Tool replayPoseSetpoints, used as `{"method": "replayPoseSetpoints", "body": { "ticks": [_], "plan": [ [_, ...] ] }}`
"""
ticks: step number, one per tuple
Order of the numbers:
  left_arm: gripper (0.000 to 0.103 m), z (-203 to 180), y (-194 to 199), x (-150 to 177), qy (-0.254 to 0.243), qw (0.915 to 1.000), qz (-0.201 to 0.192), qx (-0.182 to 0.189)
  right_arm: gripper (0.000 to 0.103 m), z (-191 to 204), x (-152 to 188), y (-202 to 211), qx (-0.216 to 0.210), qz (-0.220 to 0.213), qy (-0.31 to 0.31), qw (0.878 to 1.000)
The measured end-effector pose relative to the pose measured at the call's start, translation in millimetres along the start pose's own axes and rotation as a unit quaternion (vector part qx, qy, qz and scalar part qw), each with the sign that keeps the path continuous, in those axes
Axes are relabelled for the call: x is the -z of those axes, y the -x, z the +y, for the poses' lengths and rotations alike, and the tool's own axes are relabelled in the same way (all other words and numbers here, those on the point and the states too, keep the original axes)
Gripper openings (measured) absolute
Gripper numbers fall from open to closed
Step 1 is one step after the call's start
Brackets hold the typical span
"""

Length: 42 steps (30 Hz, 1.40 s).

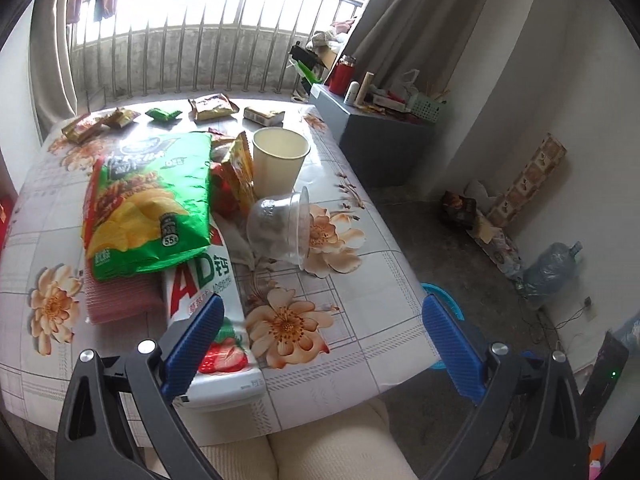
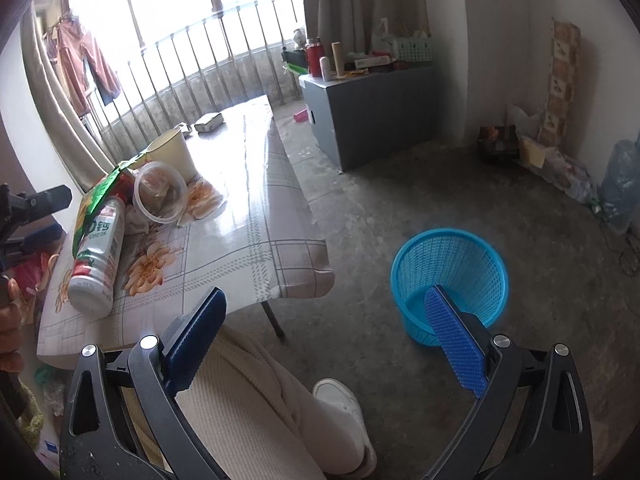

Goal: Collect trash
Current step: 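Grasp the clear plastic cup with the left tool while the right tool grasps the paper cup, then carry both cups over the blue wastebasket and open both tools to drop them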

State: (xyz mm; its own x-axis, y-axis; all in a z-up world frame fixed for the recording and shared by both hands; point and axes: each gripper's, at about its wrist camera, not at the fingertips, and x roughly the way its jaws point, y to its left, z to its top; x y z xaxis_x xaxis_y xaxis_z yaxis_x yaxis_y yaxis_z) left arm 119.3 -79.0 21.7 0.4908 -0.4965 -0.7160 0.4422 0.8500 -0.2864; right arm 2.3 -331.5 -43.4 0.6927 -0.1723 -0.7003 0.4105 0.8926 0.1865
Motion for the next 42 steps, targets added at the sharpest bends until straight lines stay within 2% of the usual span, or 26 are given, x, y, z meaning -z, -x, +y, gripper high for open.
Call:
{"method": "replayPoseSetpoints", "body": {
  "ticks": [3,7,9,13,17,19,21,24,26,29,31,32,33,35,39,42],
  "plan": [
    [0.097,2,-6,-4,0.005,0.9999,-0.011,0.005,0.095,-2,-12,-8,-0.021,0.005,-0.002,1.000],
    [0.096,-4,-17,-17,-0.038,0.9986,-0.016,-0.032,0.088,-2,-38,-21,-0.072,0.007,-0.014,0.997],
    [0.088,-6,-27,-25,-0.066,0.9962,-0.014,-0.054,0.081,-1,-57,-32,-0.106,0.017,-0.029,0.994],
    [0.077,-13,-49,-40,-0.113,0.9890,-0.004,-0.095,0.076,20,-103,-59,-0.185,0.036,-0.045,0.981],
    [0.066,-14,-76,-47,-0.153,0.9812,0.017,-0.116,0.065,66,-151,-98,-0.252,0.067,-0.041,0.965],
    [0.054,-12,-87,-48,-0.163,0.9778,0.028,-0.129,0.059,92,-174,-122,-0.270,0.084,-0.029,0.959],
    [0.049,-9,-94,-51,-0.162,0.9770,0.037,-0.134,0.057,117,-192,-144,-0.289,0.103,-0.016,0.952],
    [0.041,-6,-103,-53,-0.156,0.9769,0.049,-0.137,0.054,157,-206,-175,-0.303,0.143,0.012,0.942],
    [0.036,-4,-108,-54,-0.153,0.9768,0.058,-0.137,0.051,178,-208,-192,-0.295,0.162,0.032,0.941],
    [0.030,-3,-115,-53,-0.156,0.9745,0.063,-0.149,0.038,196,-204,-212,-0.272,0.183,0.056,0.943],
    [0.024,-4,-116,-52,-0.161,0.9723,0.063,-0.157,0.024,199,-198,-218,-0.258,0.194,0.064,0.944],
    [0.023,-4,-117,-53,-0.163,0.9717,0.063,-0.159,0.011,198,-197,-222,-0.250,0.200,0.064,0.945],
    [0.021,-4,-117,-53,-0.163,0.9715,0.064,-0.160,0.007,198,-196,-225,-0.247,0.202,0.063,0.946],
    [0.017,-3,-117,-55,-0.164,0.9713,0.062,-0.161,0.003,191,-194,-222,-0.244,0.200,0.059,0.947],
    [0.006,-4,-118,-54,-0.171,0.9700,0.059,-0.163,0.002,172,-199,-209,-0.237,0.182,0.046,0.953],
    [0.006,-4,-117,-53,-0.179,0.9686,0.051,-0.165,0.002,159,-204,-201,-0.231,0.165,0.027,0.959]
  ]
}}
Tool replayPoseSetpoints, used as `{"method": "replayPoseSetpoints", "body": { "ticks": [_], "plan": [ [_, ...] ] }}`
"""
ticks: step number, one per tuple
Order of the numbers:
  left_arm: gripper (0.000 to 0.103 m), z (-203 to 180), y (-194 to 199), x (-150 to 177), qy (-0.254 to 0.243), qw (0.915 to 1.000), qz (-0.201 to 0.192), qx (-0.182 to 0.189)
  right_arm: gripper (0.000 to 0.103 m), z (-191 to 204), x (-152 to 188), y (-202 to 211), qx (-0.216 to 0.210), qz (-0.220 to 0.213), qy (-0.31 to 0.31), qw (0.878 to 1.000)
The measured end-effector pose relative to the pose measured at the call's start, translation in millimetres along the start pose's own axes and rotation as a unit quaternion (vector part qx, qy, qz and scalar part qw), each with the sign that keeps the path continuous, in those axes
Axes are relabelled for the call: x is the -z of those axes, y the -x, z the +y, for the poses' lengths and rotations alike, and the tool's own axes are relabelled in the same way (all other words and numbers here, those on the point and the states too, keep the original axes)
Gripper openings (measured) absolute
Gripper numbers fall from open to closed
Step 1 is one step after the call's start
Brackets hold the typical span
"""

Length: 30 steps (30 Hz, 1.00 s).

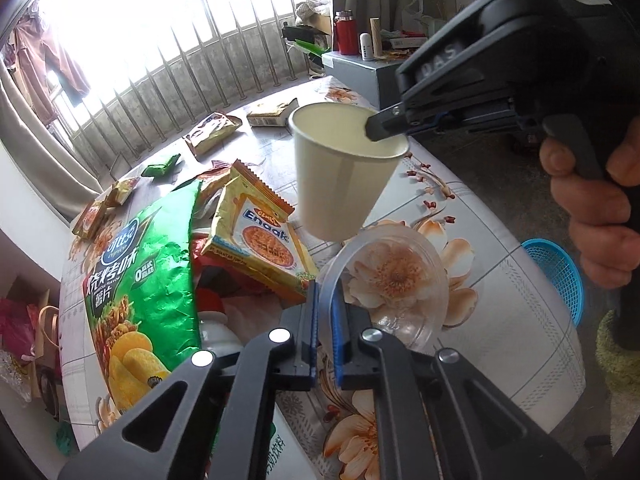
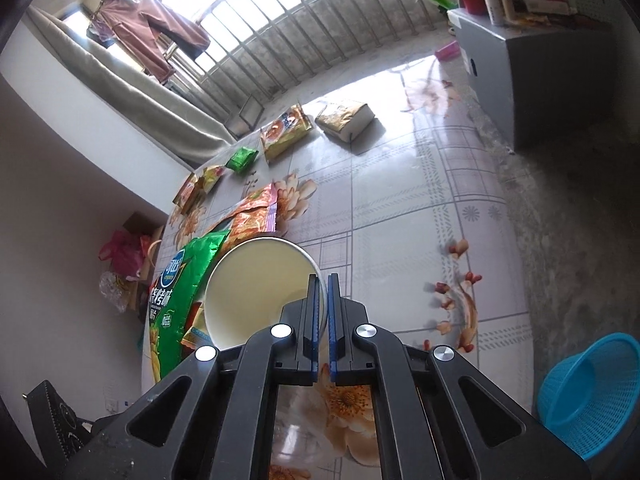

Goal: Collect trash
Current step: 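Carry both cups over the blue wastebasket and open both tools to drop them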

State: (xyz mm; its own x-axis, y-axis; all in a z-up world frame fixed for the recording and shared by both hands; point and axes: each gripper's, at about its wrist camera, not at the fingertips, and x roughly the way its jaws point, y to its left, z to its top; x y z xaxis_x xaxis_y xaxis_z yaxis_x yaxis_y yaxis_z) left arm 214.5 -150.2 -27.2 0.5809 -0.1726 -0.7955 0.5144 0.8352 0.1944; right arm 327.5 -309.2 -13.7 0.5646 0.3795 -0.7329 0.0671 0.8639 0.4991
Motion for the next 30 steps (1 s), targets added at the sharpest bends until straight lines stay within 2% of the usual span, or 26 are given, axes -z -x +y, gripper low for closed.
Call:
{"method": "replayPoseSetpoints", "body": {
  "ticks": [9,16,22,26,30],
  "plan": [
    [0.006,1,34,-5,0.012,0.9989,-0.044,0.009,0.002,-40,32,90,0.018,-0.099,-0.053,0.993],
    [0.006,-11,66,-10,0.019,0.9959,-0.084,0.027,0.002,-95,96,169,0.045,-0.180,-0.144,0.972],
    [0.006,-51,77,-15,0.001,0.9948,-0.083,0.058,0.002,-142,163,206,0.085,-0.201,-0.215,0.952],
    [0.006,-95,84,-20,-0.026,0.9926,-0.082,0.085,0.002,-171,203,218,0.106,-0.202,-0.260,0.938],
    [0.006,-144,81,-26,-0.051,0.9893,-0.065,0.120,0.002,-196,231,221,0.127,-0.195,-0.294,0.927]
  ]
}}
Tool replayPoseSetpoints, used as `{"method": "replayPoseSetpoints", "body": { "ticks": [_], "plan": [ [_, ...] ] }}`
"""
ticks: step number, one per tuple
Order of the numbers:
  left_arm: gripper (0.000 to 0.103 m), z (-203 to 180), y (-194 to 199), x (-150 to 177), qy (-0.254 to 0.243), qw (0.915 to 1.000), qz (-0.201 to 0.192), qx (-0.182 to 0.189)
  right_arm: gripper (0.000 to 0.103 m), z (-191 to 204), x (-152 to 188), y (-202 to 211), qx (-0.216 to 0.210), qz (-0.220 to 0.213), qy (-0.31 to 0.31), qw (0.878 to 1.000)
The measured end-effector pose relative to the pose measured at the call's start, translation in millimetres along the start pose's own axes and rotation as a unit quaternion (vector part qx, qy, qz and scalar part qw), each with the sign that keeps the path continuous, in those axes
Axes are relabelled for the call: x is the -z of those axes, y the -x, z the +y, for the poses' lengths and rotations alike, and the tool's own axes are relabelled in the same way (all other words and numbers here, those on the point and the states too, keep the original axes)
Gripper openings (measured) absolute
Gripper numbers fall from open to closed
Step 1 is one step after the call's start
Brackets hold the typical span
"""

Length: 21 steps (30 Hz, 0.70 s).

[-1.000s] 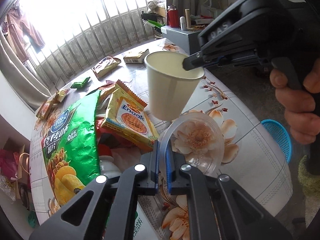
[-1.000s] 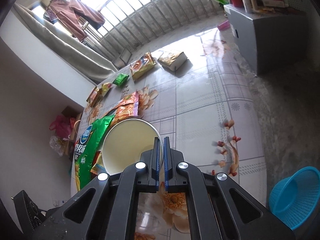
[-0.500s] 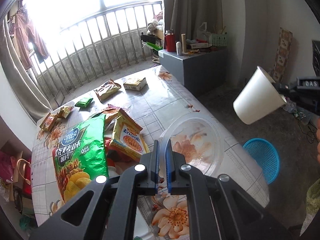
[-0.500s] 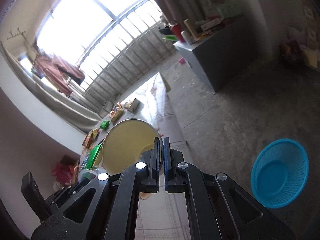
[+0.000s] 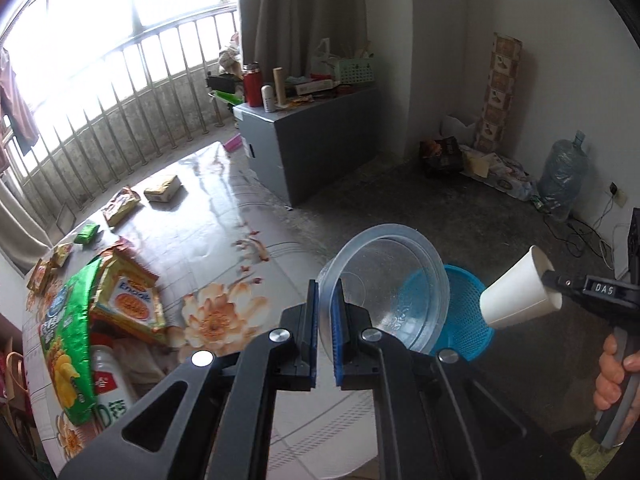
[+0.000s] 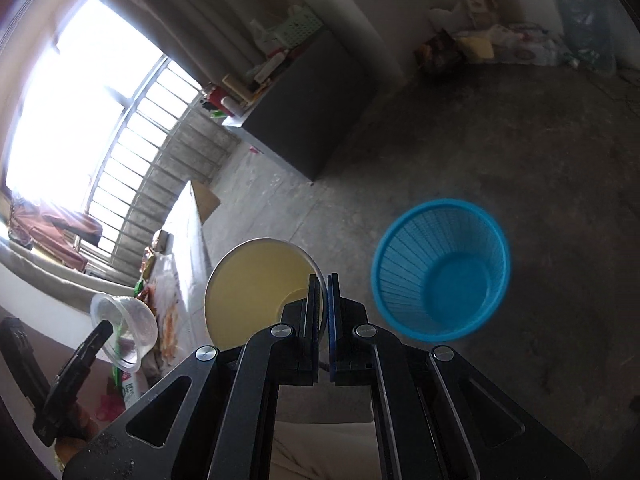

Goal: Collect trash
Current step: 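Carry both cups over the blue wastebasket and open both tools to drop them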

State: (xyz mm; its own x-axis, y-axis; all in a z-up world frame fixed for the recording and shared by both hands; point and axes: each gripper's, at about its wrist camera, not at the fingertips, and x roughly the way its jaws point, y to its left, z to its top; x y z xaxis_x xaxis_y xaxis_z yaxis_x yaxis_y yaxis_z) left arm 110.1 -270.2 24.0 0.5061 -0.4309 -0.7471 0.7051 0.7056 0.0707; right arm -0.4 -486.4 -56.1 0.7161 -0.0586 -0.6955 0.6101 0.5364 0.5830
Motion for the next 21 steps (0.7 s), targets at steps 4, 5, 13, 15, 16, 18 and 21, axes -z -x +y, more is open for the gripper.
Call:
{"method": "replayPoseSetpoints", "body": {
  "ticks": [4,5,13,15,16,18,21],
  "plan": [
    [0.006,-45,-35,-8,-0.012,0.9984,0.042,0.037,0.002,-32,4,-6,0.021,0.008,-0.032,0.999],
    [0.006,-57,-47,-9,-0.014,0.9973,0.056,0.046,0.002,-40,3,-8,0.022,0.011,-0.040,0.999],
    [0.006,-120,-141,-15,-0.025,0.9875,0.142,0.063,0.002,-84,-6,-45,0.046,0.045,-0.095,0.993],
    [0.006,-130,-160,-19,-0.029,0.9862,0.149,0.068,0.003,-95,-11,-56,0.052,0.051,-0.110,0.991],
    [0.006,-134,-169,-21,-0.029,0.9859,0.147,0.074,0.003,-101,-13,-61,0.052,0.053,-0.120,0.990],
    [0.020,-144,-189,-23,-0.032,0.9843,0.155,0.079,0.012,-115,-19,-73,0.055,0.053,-0.141,0.987],
    [0.051,-153,-210,-23,-0.023,0.9809,0.170,0.091,0.038,-135,-22,-92,0.077,0.069,-0.162,0.981]
  ]
}}
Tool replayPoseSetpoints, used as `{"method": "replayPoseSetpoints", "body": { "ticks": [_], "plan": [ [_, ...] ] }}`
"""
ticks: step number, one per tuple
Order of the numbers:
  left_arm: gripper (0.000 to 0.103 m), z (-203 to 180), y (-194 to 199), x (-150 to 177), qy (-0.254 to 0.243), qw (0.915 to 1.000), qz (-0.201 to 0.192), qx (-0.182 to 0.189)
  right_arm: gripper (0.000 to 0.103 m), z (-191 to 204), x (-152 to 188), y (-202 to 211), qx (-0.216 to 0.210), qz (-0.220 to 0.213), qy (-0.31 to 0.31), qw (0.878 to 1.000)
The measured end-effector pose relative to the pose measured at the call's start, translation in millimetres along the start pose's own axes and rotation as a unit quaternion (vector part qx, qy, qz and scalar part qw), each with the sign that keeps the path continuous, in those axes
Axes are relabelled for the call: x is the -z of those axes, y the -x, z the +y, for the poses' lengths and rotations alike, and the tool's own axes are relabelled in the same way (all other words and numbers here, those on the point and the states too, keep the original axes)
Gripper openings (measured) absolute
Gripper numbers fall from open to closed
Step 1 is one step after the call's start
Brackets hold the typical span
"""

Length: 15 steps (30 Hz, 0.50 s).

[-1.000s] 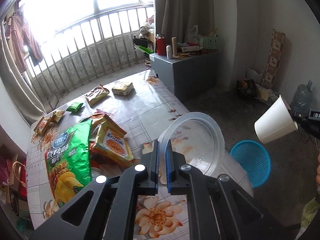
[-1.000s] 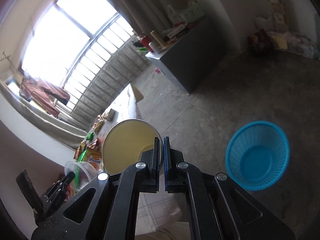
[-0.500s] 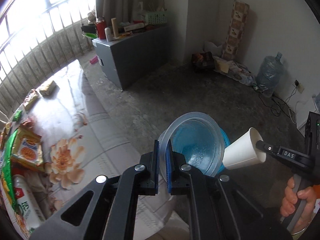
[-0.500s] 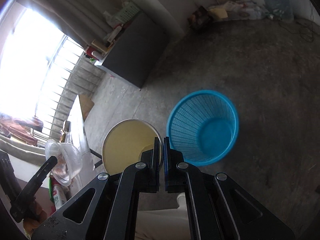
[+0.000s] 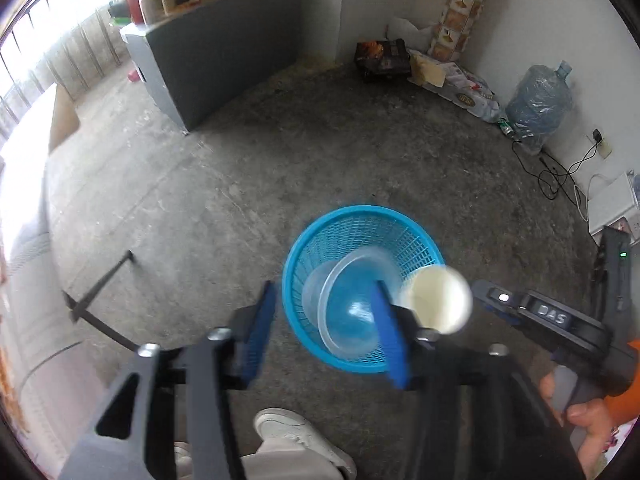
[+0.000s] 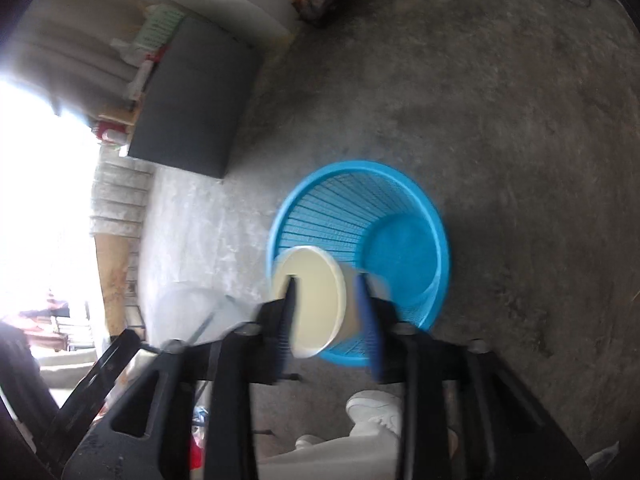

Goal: Collect trash
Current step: 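Carry both cups over the blue wastebasket and open both tools to drop them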

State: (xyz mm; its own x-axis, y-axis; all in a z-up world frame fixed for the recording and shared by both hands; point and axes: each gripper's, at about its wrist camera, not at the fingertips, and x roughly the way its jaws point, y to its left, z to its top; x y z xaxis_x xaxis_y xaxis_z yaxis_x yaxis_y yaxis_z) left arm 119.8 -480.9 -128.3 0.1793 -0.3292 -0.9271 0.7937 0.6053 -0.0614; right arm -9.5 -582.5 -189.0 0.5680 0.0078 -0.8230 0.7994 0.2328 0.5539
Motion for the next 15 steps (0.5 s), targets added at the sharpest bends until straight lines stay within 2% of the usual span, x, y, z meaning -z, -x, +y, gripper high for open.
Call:
{"method": "replayPoseSetpoints", "body": {
  "ticks": [2,4,9,11,15],
  "plan": [
    [0.051,-3,-1,1,0.000,1.0000,0.003,0.005,0.038,-7,0,-2,0.023,0.001,-0.010,1.000],
    [0.055,-4,4,4,-0.002,0.9998,-0.003,0.021,0.039,-9,8,5,0.007,-0.006,-0.016,1.000],
    [0.066,-8,38,18,-0.013,0.9983,-0.041,0.040,0.046,3,31,33,0.004,-0.033,0.018,0.999],
    [0.070,-11,54,23,-0.018,0.9971,-0.053,0.050,0.050,10,40,48,0.009,-0.049,0.038,0.998],
    [0.077,-10,92,34,-0.019,0.9943,-0.087,0.060,0.066,34,57,75,0.038,-0.085,0.100,0.991]
  ]
}}
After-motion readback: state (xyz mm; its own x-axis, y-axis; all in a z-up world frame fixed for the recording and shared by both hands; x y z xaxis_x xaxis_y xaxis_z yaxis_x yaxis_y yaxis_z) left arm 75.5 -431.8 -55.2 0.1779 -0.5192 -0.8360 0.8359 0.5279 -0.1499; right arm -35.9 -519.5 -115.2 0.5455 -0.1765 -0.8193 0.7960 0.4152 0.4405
